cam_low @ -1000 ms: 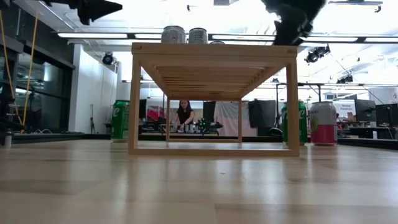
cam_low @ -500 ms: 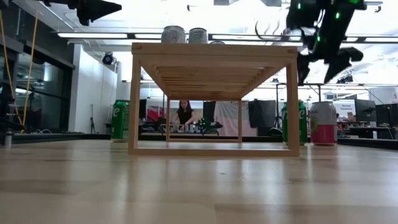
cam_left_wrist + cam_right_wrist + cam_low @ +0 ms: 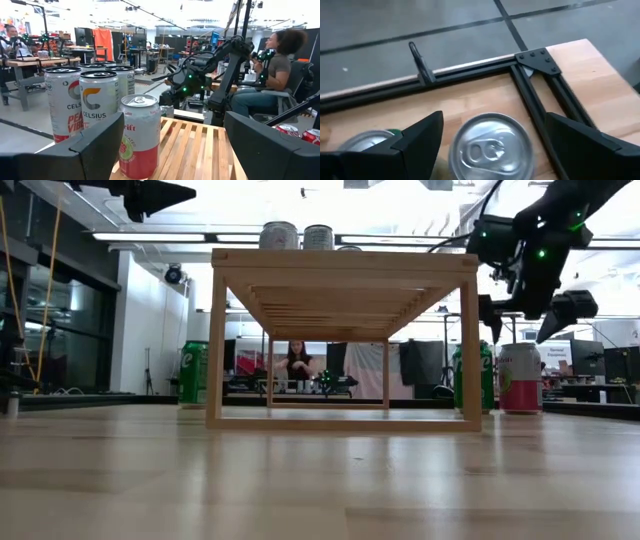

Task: Place canned beverage on shelf
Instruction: Put the white and pink soda can aligned with the other white and pink soda can on the shelf

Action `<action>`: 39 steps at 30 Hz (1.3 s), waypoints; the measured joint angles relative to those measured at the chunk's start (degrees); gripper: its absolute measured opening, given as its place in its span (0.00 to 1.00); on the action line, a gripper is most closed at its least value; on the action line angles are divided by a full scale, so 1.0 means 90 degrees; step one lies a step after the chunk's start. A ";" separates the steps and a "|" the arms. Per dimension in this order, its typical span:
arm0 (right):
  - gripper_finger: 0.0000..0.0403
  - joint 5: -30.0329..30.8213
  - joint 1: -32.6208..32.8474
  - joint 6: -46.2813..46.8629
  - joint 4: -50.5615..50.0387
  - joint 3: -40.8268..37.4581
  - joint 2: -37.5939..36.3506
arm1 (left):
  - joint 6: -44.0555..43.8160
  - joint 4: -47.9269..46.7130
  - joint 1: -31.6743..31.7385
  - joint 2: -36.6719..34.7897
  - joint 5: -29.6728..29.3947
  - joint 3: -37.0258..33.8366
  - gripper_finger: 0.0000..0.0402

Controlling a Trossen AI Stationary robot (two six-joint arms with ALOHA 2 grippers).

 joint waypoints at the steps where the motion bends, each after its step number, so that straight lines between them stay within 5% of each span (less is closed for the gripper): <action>1: 0.83 0.0001 0.0000 -0.0002 0.0128 -0.0037 0.0000 | 0.0000 0.0000 0.0000 0.0000 0.0000 0.0000 0.83; 32: 0.83 -0.0535 0.0000 0.0050 0.0044 -0.0388 0.0002 | 0.0000 0.0008 0.0000 0.0002 0.0000 -0.0002 0.83; 39: 0.67 -0.0531 0.0007 -0.0256 0.0043 -0.0380 0.0000 | 0.0000 0.0007 0.0000 0.0002 0.0000 0.0000 0.83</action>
